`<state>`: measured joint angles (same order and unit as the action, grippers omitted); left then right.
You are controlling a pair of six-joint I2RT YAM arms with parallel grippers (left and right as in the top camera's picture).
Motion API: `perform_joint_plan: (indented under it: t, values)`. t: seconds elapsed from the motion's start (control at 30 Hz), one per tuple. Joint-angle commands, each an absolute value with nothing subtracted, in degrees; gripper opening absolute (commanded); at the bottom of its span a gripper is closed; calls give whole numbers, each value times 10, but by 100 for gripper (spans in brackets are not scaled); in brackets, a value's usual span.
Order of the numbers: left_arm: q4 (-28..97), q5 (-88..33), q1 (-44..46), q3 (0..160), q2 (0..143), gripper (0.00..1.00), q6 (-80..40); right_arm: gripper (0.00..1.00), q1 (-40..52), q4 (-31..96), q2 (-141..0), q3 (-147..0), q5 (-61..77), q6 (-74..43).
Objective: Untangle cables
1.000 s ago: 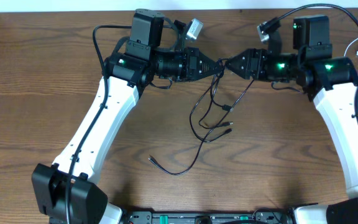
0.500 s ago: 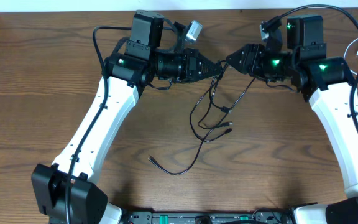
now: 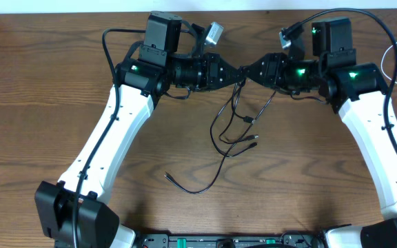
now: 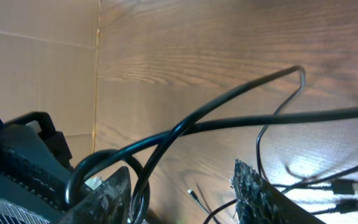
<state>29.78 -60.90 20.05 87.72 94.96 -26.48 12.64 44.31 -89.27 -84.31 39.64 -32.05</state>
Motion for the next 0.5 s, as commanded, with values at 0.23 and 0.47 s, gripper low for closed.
perform_joint_plan:
  t: [0.23,0.47]
  values:
    - [298,-609,201,882,949,7,-253,47,132,415,-927,-813,359,-331]
    - [306,-608,201,882,949,7,-253,44,123,409,-967,-812,309,-334]
